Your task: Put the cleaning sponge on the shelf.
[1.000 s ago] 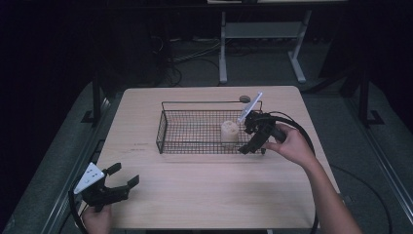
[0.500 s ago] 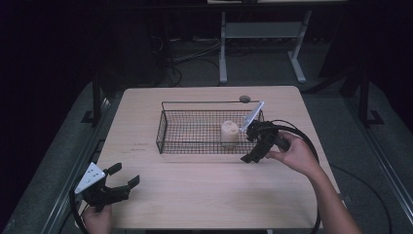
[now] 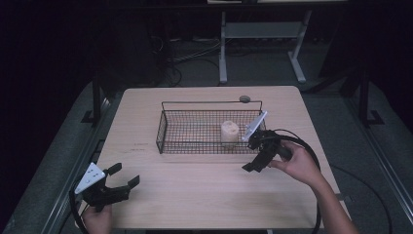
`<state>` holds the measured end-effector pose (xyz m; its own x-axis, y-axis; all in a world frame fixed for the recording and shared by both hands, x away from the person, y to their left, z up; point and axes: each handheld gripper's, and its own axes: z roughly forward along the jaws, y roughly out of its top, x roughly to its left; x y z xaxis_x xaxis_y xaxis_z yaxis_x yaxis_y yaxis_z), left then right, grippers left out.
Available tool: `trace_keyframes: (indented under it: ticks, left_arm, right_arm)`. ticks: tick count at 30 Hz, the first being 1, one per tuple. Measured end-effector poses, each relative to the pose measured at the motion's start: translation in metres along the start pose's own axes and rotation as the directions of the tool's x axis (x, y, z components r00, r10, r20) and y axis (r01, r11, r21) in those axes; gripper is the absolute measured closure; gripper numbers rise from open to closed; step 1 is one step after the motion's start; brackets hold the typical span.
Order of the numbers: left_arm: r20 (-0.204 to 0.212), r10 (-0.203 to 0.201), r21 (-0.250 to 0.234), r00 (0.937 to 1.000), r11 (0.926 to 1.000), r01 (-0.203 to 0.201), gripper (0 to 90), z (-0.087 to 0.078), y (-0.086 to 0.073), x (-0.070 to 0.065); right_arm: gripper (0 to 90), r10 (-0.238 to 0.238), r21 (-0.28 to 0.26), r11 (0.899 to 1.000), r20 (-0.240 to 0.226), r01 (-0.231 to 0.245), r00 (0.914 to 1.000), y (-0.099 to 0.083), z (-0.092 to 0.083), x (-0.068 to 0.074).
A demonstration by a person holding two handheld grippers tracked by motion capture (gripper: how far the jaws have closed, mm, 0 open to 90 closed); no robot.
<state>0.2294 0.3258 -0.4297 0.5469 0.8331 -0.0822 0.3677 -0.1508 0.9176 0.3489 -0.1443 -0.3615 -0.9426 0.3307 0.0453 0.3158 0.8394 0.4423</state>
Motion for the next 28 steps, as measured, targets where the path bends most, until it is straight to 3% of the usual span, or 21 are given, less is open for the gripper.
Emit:
trace_keyframes:
  ticks: [12,28]
  left_arm:
    - [-0.002,0.000,0.000,1.0000,1.0000,0.000,13.8,0.000,0.000,0.000]
    - [-0.003,0.003,0.004,1.0000,1.0000,-0.003,13.8,0.001,0.000,0.000]
  right_arm:
    - [17.3,0.016,0.003,1.000,-0.024,-0.016,0.9996,-0.020,0.012,0.009]
    - [17.3,0.044,-0.042,0.998,-0.026,-0.045,0.9987,-0.055,0.025,0.024]
